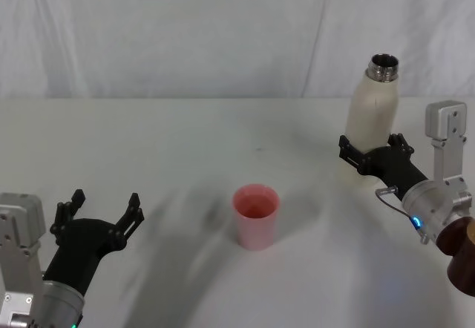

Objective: Grasp the thermos with one hand and pour water into the cup lid.

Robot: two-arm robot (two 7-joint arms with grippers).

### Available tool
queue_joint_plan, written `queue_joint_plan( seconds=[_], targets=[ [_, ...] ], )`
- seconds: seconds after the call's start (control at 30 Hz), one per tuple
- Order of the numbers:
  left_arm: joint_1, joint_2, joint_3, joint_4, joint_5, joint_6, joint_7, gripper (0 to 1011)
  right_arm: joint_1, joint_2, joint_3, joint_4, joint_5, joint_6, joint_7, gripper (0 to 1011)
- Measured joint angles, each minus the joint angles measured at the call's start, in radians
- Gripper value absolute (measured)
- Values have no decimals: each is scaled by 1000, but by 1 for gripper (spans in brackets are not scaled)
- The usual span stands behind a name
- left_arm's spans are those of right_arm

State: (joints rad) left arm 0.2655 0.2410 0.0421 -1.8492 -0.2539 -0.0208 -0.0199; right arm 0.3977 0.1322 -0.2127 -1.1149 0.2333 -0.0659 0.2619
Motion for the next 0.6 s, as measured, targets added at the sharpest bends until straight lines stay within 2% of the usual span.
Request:
queue_joint_plan(
  seconds=[0.27,0.6],
  targets=[
    [0,0,0,0,0,0,0,1001,-1,2,-1,-6,-1,0,1,959],
    [0,0,0,0,0,0,0,1001,-19,25,3,-84,2,6,15,959]
  ],
)
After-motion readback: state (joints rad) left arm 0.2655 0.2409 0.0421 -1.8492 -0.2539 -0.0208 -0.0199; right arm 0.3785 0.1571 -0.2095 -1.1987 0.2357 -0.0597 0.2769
